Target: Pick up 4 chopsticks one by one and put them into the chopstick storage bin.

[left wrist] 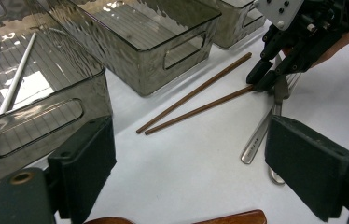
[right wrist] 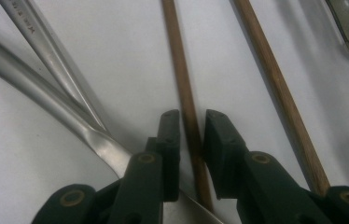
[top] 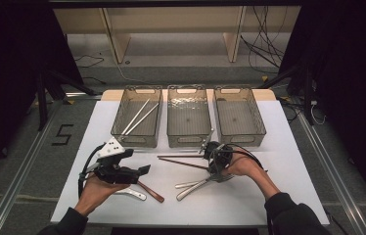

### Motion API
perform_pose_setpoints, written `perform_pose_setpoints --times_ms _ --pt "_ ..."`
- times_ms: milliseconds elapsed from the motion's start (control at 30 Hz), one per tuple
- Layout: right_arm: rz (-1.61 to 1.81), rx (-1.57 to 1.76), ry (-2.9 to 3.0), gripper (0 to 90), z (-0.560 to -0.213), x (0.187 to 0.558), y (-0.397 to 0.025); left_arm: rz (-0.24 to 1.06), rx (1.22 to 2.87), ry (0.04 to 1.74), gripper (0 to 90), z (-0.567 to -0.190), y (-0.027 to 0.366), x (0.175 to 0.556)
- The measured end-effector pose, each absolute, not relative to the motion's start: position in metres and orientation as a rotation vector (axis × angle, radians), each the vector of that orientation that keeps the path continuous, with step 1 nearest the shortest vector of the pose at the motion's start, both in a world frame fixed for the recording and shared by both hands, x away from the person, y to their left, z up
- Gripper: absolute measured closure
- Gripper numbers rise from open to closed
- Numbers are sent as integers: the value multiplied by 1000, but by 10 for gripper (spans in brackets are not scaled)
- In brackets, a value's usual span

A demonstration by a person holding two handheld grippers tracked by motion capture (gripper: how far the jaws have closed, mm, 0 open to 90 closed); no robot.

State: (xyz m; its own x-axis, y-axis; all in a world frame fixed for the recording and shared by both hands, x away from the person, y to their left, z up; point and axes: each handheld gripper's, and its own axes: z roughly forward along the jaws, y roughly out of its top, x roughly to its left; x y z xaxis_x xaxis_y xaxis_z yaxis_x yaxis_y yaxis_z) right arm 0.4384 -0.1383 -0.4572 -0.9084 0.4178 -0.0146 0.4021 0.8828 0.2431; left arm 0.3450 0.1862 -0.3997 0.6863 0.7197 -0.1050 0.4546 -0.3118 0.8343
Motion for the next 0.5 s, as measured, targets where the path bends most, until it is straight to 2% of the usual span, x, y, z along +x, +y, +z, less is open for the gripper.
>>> perform_pose_setpoints --times_ms 500 --pt "311 579 3000 818 -456 437 -133 364 1968 903 159 -399 186 345"
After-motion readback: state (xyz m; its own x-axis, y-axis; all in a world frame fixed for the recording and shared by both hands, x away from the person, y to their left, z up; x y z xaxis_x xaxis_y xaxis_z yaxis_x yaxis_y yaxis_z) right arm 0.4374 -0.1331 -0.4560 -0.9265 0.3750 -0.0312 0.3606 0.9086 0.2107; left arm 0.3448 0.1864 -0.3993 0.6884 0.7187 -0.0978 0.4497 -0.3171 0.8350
